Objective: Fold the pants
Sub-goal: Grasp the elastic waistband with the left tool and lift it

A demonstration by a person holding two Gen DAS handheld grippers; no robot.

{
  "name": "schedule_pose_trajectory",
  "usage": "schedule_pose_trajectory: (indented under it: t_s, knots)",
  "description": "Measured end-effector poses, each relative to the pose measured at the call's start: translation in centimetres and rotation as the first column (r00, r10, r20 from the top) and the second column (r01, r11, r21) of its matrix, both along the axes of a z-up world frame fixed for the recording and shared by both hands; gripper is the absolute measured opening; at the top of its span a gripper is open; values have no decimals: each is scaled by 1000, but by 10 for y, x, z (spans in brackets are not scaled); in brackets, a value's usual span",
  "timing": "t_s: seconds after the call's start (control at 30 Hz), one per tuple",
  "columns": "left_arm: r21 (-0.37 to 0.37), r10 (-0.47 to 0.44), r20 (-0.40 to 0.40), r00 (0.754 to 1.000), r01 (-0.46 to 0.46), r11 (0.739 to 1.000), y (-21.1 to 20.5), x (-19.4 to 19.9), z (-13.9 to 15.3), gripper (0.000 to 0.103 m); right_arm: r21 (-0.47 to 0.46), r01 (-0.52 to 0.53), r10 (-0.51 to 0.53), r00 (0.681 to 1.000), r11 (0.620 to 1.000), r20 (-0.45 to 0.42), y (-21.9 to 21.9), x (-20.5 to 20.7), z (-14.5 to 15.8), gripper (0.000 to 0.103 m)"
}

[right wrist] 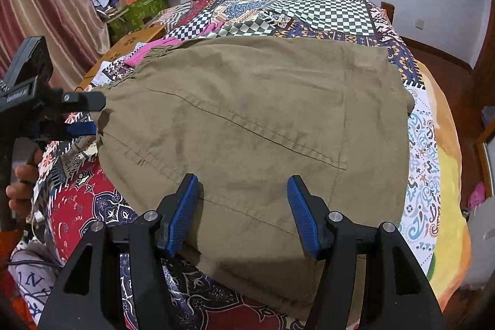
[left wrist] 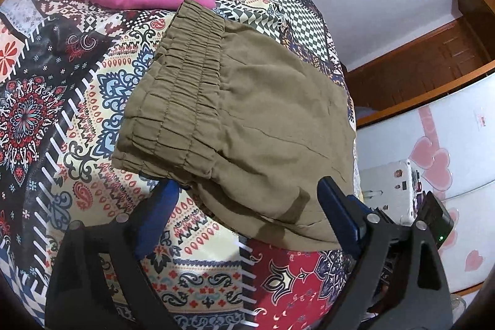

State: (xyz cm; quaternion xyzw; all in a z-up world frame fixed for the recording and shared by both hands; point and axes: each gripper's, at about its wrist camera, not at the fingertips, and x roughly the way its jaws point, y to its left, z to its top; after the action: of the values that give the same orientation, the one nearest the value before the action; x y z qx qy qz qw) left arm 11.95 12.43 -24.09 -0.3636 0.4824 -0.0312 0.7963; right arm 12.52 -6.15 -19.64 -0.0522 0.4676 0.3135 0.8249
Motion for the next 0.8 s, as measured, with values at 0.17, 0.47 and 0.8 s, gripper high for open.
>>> schedule_pose_trajectory:
  t_s: [0.17, 0.47, 0.8]
  knots:
    - [-37, -61, 18, 998, 62, 997, -14, 6, -1, 91, 11, -2, 2, 1000, 1000, -9, -1, 2, -1, 56]
    - [-49, 6, 25, 1000, -4, 999, -2, 23, 5, 76, 24, -6, 7, 1000, 1000, -15, -1, 2, -2, 56]
    - [57, -38, 6, 999, 37, 998, -17, 51, -6, 72, 42, -9, 10, 1000, 999, -29, -5, 6, -5, 56]
